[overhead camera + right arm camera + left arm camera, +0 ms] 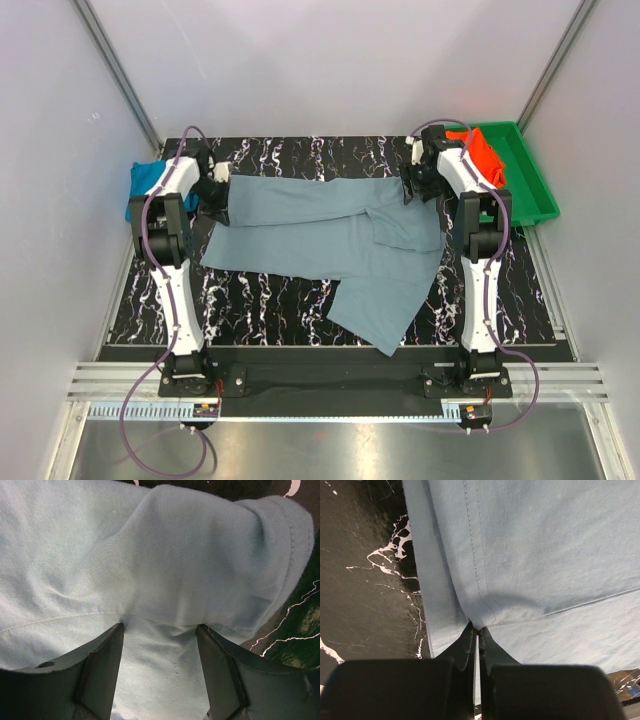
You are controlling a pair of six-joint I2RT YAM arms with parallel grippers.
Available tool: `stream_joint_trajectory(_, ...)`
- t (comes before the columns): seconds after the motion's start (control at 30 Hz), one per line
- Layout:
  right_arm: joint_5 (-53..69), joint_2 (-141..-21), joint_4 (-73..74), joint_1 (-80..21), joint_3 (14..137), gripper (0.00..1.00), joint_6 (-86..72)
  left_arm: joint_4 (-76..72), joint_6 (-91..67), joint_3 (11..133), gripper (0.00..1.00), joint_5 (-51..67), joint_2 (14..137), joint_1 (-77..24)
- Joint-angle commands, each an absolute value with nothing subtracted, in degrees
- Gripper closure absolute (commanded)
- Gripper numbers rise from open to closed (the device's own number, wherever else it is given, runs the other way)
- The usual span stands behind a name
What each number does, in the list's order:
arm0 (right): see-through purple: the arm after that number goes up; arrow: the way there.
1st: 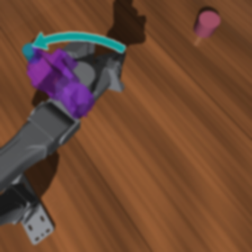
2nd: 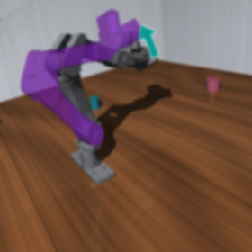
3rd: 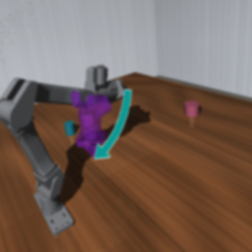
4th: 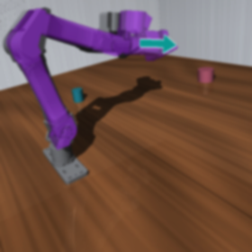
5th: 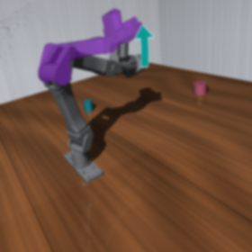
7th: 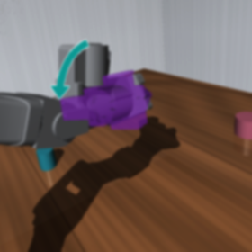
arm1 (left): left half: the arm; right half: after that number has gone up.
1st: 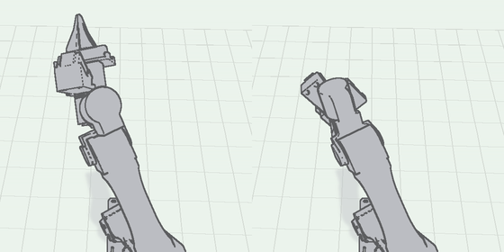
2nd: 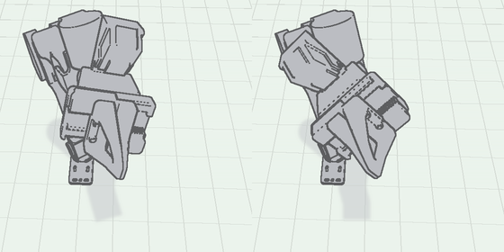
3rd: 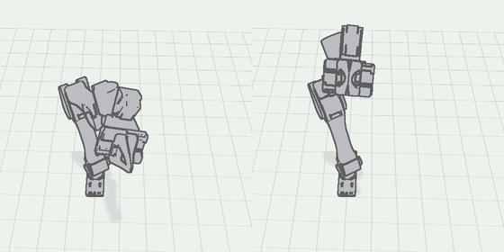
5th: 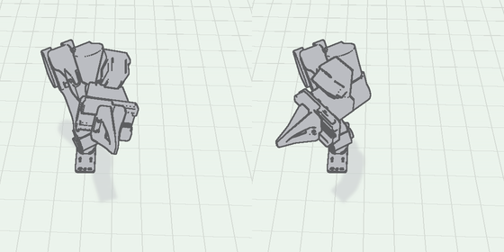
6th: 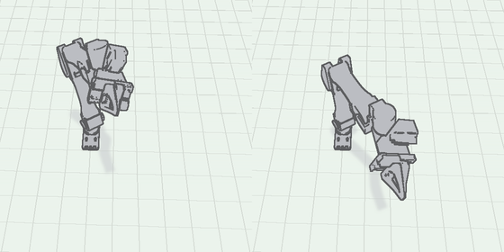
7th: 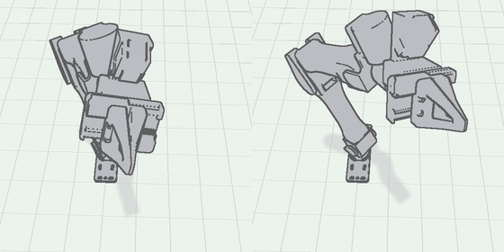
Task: Fold and stack the t-shirts
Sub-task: Fold the tshirt
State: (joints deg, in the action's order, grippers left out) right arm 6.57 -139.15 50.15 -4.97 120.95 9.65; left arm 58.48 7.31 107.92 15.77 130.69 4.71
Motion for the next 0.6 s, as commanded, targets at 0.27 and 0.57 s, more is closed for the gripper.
stream_joint_trajectory(0.27,5.5,-136.9,49.4,-5.3,120.1,0.32,10.4,58.4,9.6,113.7,1.0,13.2,126.9,6.1)
stream_joint_trajectory(0.57,5.5,-136.9,49.4,-5.2,120.0,0.32,10.5,59.2,10.3,112.1,1.0,12.3,126.9,6.7)
